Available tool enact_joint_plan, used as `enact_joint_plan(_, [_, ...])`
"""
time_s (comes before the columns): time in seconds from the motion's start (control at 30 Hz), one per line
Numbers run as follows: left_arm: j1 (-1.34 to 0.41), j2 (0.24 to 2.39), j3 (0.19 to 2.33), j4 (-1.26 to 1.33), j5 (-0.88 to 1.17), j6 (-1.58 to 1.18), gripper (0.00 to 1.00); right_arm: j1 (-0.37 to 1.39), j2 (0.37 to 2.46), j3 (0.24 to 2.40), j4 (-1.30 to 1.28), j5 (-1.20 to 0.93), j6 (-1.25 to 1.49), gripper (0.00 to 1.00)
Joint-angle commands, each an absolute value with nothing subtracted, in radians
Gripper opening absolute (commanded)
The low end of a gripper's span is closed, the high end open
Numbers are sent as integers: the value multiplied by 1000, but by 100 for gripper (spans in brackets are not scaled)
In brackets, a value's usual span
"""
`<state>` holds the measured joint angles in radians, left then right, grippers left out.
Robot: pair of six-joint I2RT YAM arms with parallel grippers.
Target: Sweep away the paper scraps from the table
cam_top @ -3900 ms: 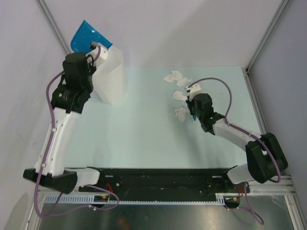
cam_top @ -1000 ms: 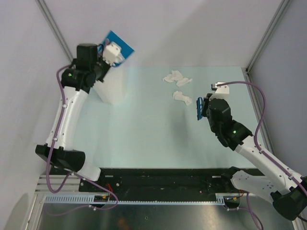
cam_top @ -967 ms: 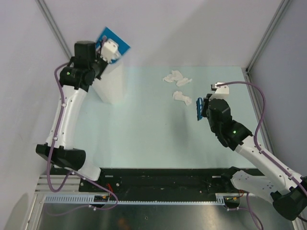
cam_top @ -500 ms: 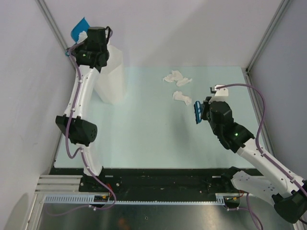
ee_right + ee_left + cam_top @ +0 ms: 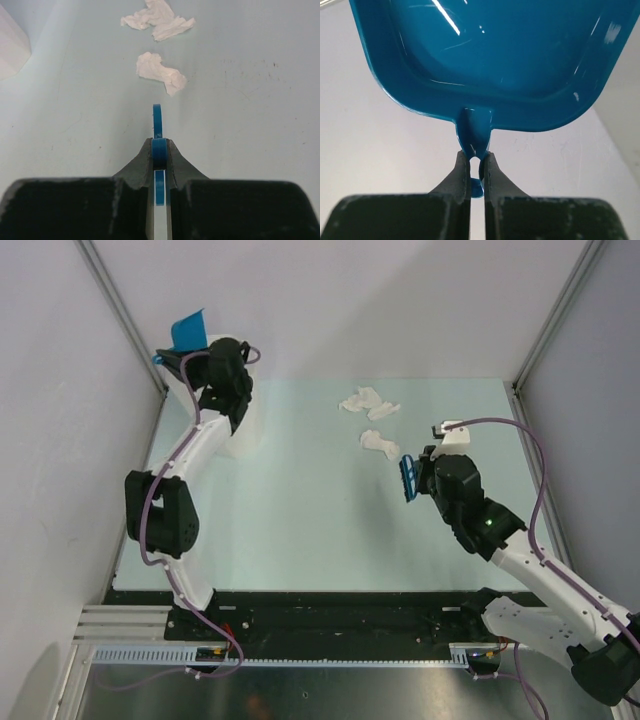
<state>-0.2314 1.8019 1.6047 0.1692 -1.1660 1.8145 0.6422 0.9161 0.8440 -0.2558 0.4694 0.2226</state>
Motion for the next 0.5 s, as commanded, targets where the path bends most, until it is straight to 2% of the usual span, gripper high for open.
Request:
enact_joint_plan(0.0, [-238, 1752, 1641, 552, -1184, 2177, 0, 649, 911, 833, -198, 457, 204, 0])
enact_joint_plan(0.3, [-249, 1732, 1650, 560, -1161, 2117, 0, 634, 948, 828, -146, 459, 164, 0])
enact_joint_plan(0.47, [-275, 1626, 1666, 508, -942, 1857, 0, 528, 1025, 828, 73, 336, -33, 0])
